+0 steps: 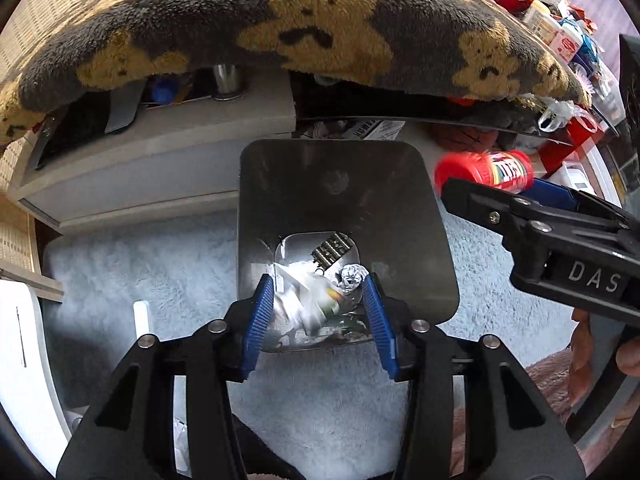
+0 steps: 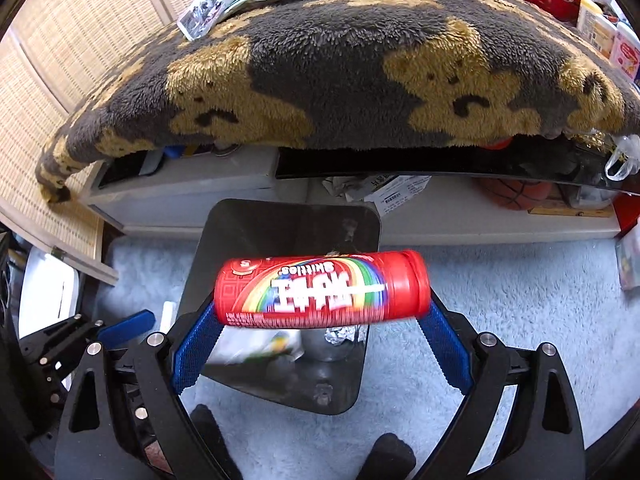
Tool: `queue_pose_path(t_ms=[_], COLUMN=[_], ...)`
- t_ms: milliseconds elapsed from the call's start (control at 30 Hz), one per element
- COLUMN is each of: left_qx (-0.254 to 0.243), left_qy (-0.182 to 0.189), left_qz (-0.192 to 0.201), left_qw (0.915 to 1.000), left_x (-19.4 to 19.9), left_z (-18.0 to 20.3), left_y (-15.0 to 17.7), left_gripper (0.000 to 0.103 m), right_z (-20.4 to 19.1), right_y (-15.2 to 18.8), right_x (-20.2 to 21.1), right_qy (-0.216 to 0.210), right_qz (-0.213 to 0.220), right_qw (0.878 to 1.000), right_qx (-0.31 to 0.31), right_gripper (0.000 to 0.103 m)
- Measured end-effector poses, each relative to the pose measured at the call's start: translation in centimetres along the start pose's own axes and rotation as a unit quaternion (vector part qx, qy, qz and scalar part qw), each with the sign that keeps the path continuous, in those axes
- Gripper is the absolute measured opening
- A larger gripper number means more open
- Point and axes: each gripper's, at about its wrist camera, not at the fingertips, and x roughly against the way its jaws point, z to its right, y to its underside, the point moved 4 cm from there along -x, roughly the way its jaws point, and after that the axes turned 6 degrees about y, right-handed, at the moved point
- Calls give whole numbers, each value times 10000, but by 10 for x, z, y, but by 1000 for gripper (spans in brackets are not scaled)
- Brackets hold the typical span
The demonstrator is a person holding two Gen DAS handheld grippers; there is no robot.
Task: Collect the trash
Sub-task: 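Carry both items over the bin and open both tools to drop them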
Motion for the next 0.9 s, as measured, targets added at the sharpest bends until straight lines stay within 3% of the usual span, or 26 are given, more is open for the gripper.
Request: queue_pose_path(t_ms=[233,400,500,700,900], left_qx=[42,49,66,220,-56], left_qy=[-55,-177,-208,-270,-401], left_qz=[47,117,223,301,569], left_qw=[10000,9998,9995,9989,9976], left_x=[5,10,15,21,45], left_z=[-6,-13,-16,-25,-16], left_y=[0,1,-1,-4,-23], left_gripper=[54,83,95,95,95], right_z=[11,19,21,23,38], right_y=[-2,-1,-2,-6,-33], right_x=[2,-4,-5,2,33], right_qy=[85,206,250,159,42], right_qz=[31,-130,-140,-25,488], right_qw=[9998,9993,9991,9990,9966], right_qx=[-148,-269,-314,-422,-659], right_gripper=[100,100,100,100,100])
